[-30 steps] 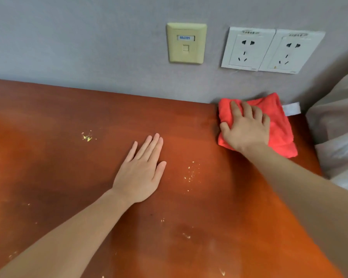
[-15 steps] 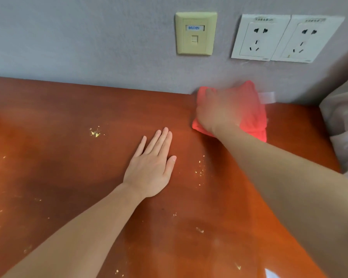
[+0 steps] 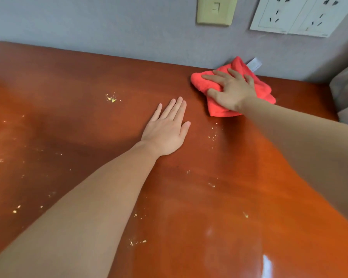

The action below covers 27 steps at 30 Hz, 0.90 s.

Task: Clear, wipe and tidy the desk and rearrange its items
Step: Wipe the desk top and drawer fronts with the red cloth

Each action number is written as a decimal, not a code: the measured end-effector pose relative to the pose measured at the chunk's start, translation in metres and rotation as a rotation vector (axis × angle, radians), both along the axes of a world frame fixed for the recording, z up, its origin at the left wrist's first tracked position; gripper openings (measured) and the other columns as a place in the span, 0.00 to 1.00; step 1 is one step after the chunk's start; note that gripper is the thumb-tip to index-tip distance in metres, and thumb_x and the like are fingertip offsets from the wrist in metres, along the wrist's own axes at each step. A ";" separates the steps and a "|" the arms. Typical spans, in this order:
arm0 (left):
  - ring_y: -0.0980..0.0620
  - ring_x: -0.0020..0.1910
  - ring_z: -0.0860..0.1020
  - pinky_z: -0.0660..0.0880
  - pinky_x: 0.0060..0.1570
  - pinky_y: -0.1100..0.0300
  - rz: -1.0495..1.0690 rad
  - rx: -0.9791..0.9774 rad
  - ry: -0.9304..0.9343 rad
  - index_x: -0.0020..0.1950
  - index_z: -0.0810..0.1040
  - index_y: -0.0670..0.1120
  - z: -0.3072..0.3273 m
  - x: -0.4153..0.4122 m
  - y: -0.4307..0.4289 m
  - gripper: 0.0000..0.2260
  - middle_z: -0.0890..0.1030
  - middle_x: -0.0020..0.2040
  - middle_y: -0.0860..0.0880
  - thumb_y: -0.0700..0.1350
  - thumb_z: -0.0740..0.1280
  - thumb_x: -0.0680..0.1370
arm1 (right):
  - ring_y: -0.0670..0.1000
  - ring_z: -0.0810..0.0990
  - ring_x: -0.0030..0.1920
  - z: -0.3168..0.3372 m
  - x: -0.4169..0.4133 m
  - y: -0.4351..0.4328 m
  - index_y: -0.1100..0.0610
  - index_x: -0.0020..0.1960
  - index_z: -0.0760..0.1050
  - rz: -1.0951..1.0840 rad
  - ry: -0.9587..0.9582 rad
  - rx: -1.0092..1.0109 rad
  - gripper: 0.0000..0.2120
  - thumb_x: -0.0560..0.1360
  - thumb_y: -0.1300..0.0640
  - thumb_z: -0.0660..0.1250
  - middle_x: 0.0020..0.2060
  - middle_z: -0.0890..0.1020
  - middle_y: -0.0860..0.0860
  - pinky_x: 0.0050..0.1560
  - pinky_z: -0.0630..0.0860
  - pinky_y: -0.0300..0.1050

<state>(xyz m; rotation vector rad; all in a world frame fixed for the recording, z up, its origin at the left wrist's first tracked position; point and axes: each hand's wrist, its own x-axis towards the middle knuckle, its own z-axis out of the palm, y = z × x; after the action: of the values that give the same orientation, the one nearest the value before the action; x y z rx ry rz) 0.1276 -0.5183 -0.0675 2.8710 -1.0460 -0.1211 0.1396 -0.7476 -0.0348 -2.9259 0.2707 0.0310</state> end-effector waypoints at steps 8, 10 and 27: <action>0.55 0.79 0.40 0.38 0.77 0.54 -0.013 -0.001 0.026 0.81 0.41 0.47 0.002 0.002 0.001 0.27 0.41 0.81 0.51 0.56 0.42 0.85 | 0.49 0.59 0.76 0.008 -0.048 -0.012 0.31 0.68 0.67 -0.060 -0.055 0.109 0.26 0.71 0.39 0.51 0.73 0.66 0.36 0.71 0.51 0.57; 0.55 0.79 0.39 0.38 0.78 0.54 -0.012 -0.006 0.013 0.81 0.41 0.46 0.001 0.001 0.002 0.27 0.41 0.81 0.51 0.56 0.42 0.85 | 0.51 0.60 0.75 -0.003 -0.050 0.016 0.33 0.68 0.68 -0.227 -0.128 0.070 0.24 0.73 0.39 0.52 0.73 0.67 0.38 0.71 0.53 0.59; 0.55 0.79 0.39 0.39 0.78 0.54 -0.039 -0.005 0.008 0.81 0.41 0.46 0.001 0.003 0.004 0.27 0.40 0.81 0.51 0.55 0.42 0.85 | 0.51 0.64 0.69 -0.001 -0.059 0.020 0.31 0.66 0.70 -0.042 -0.100 0.045 0.24 0.70 0.37 0.55 0.70 0.69 0.35 0.65 0.55 0.55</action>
<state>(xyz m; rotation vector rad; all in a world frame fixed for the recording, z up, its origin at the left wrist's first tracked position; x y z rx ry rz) 0.1303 -0.5145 -0.0663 2.8438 -1.0992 -0.1325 0.0803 -0.7273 -0.0356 -2.8651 0.3108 -0.1143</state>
